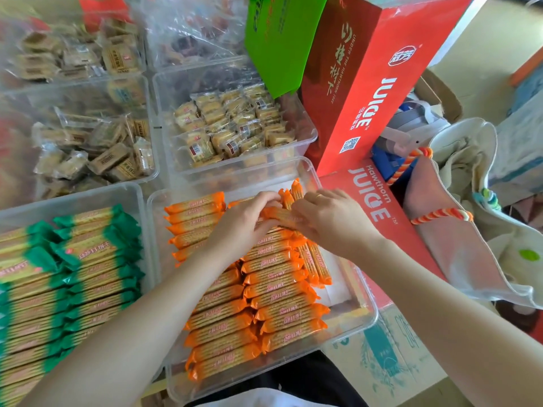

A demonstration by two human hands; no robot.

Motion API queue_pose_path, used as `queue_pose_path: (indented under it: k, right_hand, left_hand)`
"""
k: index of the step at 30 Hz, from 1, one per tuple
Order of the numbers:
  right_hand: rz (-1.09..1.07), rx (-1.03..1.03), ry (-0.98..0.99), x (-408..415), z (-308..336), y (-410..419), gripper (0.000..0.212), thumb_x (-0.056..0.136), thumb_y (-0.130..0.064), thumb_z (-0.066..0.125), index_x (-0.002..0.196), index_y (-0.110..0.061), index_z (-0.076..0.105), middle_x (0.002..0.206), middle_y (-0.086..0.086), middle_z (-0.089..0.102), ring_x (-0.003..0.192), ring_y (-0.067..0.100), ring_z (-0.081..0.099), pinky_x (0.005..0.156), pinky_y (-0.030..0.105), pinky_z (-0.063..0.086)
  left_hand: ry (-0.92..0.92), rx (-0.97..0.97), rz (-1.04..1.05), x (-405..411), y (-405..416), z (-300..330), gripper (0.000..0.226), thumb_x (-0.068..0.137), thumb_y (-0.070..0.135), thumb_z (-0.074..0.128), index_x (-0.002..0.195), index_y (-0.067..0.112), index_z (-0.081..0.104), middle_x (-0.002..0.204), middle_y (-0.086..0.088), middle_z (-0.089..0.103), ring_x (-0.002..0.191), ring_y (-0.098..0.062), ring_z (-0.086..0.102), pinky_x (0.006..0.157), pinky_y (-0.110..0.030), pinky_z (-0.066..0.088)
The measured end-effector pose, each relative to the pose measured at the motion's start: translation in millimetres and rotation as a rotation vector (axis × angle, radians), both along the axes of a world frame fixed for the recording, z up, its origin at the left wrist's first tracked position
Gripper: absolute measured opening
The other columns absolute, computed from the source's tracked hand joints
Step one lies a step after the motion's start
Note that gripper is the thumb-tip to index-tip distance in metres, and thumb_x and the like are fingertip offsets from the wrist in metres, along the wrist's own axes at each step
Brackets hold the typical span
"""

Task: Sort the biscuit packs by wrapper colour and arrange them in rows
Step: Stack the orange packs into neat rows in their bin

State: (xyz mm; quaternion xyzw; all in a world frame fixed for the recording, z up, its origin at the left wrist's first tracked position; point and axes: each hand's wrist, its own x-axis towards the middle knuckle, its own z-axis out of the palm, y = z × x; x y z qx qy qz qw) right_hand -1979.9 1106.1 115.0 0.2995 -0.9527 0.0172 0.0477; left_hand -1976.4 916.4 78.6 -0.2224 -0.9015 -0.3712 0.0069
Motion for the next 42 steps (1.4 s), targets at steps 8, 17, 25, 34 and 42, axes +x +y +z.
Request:
queue_pose_path:
  k: [8,17,25,34,42]
  right_hand:
    - [-0.446,-0.089,-0.437,25.8,7.9,34.2,0.033,0.083,-0.027,0.055,0.110,-0.013,0.041,0.076,0.007,0.059,0.067,0.028,0.059,0.057,0.040,0.051]
    - [-0.387,0.241,-0.318,62.8,-29.4,-0.3,0.068,0.095,-0.009,0.040,0.149,-0.013,-0.001,0.112,0.008,0.055,0.085,0.027,0.064,0.056,0.030,0.042]
    - [-0.448,0.149,-0.164,59.1,-60.1,-11.4,0.070,0.085,-0.001,0.049,0.146,0.003,0.017,0.120,0.016,0.058,0.072,0.026,0.067,0.044,0.029,0.041]
    - [0.020,0.244,-0.126,63.9,-48.8,25.3,0.077,0.055,-0.033,0.084,0.123,-0.005,0.060,0.132,0.015,0.055,0.120,0.029,0.054,0.101,0.043,0.036]
    - [0.113,0.246,-0.165,46.9,-45.4,23.8,0.070,0.055,-0.015,0.086,0.120,-0.003,0.062,0.128,0.017,0.058,0.112,0.029,0.060,0.094,0.041,0.045]
  left_hand:
    - [-0.201,-0.733,0.085,-4.3,-6.4,-39.2,0.080,0.093,0.060,0.022,0.147,0.012,-0.012,0.155,-0.006,-0.018,0.143,-0.019,-0.014,0.112,-0.033,-0.011]
    - [-0.048,-0.636,-0.007,24.5,3.7,-33.9,0.084,0.085,0.066,-0.003,0.148,0.010,-0.006,0.154,-0.006,-0.017,0.141,-0.019,-0.017,0.109,-0.032,-0.018]
    - [-0.124,-0.705,-0.112,56.8,7.5,-41.1,0.100,0.067,0.075,-0.007,0.147,0.015,-0.012,0.145,-0.002,-0.034,0.131,-0.016,-0.035,0.107,-0.031,-0.021]
    - [-0.156,-0.707,-0.042,71.3,4.3,-29.2,0.114,0.067,0.087,0.012,0.143,0.009,-0.021,0.147,-0.007,-0.035,0.136,-0.020,-0.032,0.109,-0.033,-0.021]
    - [-0.277,-0.750,0.002,76.6,-2.0,-27.7,0.125,0.058,0.089,0.024,0.143,0.012,-0.024,0.148,-0.005,-0.036,0.134,-0.018,-0.034,0.107,-0.033,-0.019]
